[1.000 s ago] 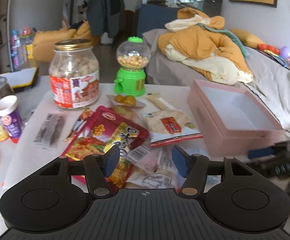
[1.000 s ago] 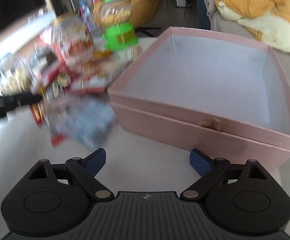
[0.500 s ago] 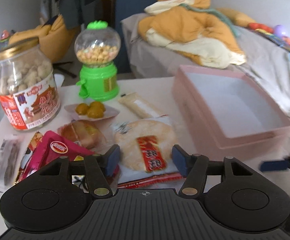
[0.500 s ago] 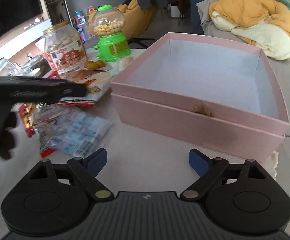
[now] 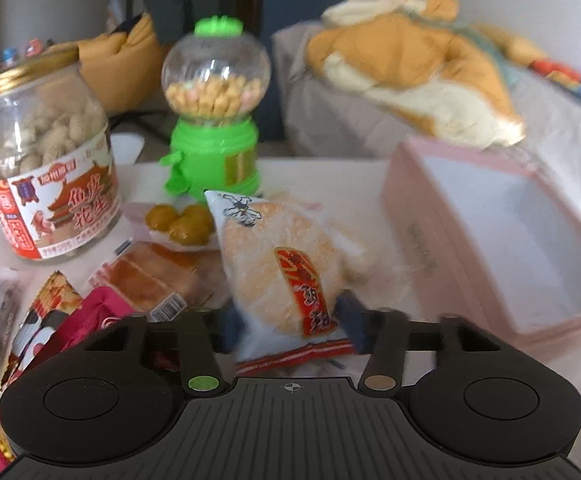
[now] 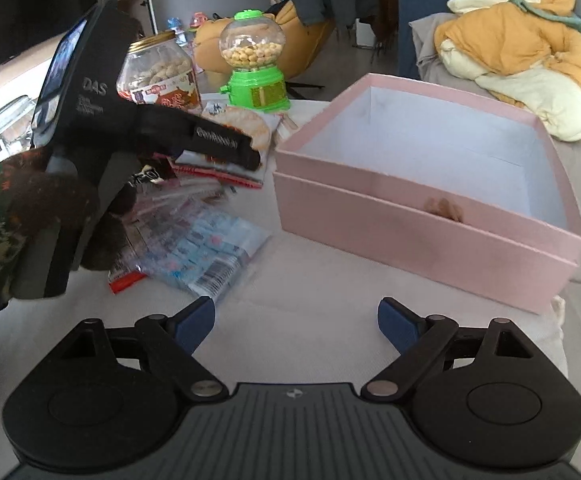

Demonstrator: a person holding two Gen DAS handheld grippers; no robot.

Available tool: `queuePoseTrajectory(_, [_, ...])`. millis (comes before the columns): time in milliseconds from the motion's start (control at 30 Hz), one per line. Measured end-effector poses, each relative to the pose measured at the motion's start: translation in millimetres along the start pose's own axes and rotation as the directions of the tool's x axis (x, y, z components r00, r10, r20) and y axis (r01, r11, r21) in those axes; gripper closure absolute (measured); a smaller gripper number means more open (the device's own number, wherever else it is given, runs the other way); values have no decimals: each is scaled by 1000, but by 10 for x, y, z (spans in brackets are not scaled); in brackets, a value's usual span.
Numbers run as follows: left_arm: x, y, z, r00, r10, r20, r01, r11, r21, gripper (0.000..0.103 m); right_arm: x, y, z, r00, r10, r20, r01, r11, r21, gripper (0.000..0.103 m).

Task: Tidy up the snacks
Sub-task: 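Grasp the white wrapped snack bar with the left tool, then carry the white bar with the left tool while the right tool grasps the blue candy pack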

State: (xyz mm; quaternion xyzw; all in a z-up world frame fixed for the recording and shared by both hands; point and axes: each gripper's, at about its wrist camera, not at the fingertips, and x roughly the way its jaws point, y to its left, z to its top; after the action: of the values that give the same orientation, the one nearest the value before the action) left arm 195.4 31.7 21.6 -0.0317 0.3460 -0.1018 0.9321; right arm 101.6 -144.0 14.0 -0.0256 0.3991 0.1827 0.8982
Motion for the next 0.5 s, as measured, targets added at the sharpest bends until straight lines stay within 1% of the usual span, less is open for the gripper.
queuePoseTrajectory(33, [-108,26,-32,999,-29,20,29,1000,-5,73,-18,-8,-6,1000,6,-4,-6,1000,12,13])
queuePoseTrajectory(100, [-379,70,-122,998,-51,48,51,999,-1,78,-46,-11,-2,1000,26,-2,-26,999,34,13])
queuePoseTrajectory(167, [-670,148,-246,995,-71,75,72,997,0,79,-55,24,43,999,45,9,-45,998,54,13])
queuePoseTrajectory(300, [-1183,361,-485,989,-121,84,127,989,-71,80,76,255,207,997,78,21,-79,996,34,13])
queuePoseTrajectory(367, [-1394,478,-614,984,-161,74,168,980,-107,80,244,374,315,996,91,-1,-91,995,42,13])
queuePoseTrajectory(433, [-1574,577,-778,975,-217,51,222,964,-149,81,399,456,390,994,109,-28,-108,993,55,14])
queuePoseTrajectory(500, [-1675,625,-945,961,-275,16,274,945,-178,81,491,530,413,996,82,-44,-80,996,43,18])
